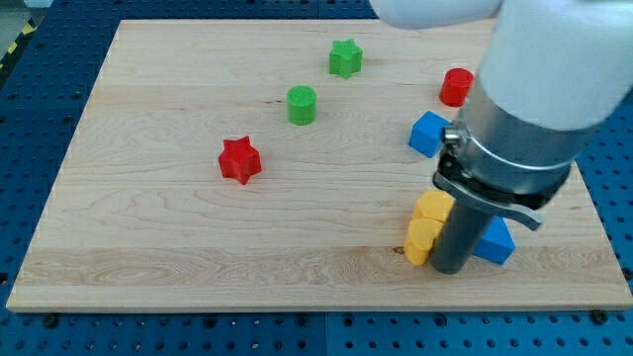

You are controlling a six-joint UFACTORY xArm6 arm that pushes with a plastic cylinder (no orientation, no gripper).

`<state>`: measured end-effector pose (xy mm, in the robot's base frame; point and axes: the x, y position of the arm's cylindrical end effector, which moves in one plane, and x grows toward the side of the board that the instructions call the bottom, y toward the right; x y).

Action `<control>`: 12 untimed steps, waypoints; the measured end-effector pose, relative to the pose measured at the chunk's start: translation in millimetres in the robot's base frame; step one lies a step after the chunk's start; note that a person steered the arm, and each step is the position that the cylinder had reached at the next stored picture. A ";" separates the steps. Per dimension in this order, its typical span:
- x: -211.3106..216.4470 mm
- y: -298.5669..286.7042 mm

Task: Push the yellow heart slightly left and up

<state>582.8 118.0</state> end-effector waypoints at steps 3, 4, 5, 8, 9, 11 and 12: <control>-18.9 -61.4; -20.1 -77.1; -24.4 -88.9; -37.7 -111.0; -32.4 -112.0; -22.1 -110.0; -28.6 -110.0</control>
<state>554.1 8.0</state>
